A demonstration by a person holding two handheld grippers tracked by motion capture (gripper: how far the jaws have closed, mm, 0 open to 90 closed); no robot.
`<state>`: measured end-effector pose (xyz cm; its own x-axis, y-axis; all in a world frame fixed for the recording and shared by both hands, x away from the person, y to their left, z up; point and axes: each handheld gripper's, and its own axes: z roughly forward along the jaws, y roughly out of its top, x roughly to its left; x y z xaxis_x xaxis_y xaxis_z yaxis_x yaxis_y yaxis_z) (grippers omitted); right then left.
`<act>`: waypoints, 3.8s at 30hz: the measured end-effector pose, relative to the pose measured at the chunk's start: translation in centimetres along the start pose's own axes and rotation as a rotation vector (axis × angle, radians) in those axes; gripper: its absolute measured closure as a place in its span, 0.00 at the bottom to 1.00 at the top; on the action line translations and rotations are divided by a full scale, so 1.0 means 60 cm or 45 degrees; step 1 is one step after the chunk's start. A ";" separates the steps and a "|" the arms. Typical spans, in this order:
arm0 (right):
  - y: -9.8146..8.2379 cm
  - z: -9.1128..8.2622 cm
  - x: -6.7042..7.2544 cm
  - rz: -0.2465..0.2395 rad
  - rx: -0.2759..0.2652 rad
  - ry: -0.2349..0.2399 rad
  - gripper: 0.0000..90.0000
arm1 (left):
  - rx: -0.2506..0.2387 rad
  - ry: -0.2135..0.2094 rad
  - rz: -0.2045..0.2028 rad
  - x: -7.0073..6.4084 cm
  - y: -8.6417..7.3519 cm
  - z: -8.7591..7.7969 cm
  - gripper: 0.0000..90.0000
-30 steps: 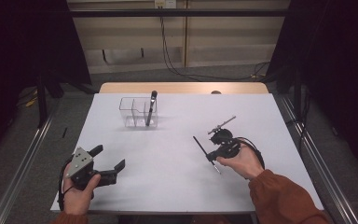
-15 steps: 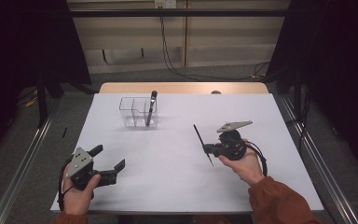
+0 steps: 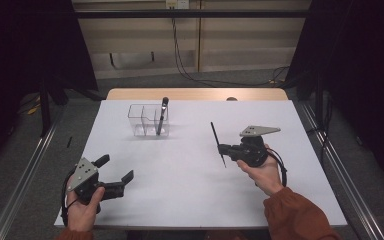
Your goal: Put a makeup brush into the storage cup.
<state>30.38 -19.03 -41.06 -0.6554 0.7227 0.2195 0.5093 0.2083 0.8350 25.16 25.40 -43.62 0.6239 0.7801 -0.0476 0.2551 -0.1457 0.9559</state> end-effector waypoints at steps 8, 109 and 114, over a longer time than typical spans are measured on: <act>0.005 -0.007 -0.008 -0.016 -0.044 0.090 0.96 | -0.017 -0.054 0.016 -0.016 0.008 -0.002 0.02; 0.055 0.096 0.103 -0.721 1.111 0.505 0.96 | 0.767 -0.784 0.531 -0.156 0.112 0.193 0.12; 0.053 0.096 0.108 -0.736 1.107 0.527 0.96 | 0.786 -0.839 0.550 -0.158 0.110 0.197 0.11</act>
<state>30.99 -9.88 -39.89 -0.9716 0.1277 0.1994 0.1790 0.9474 0.2653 29.66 9.87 -40.28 0.9909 0.1197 -0.0615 0.1319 -0.7734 0.6200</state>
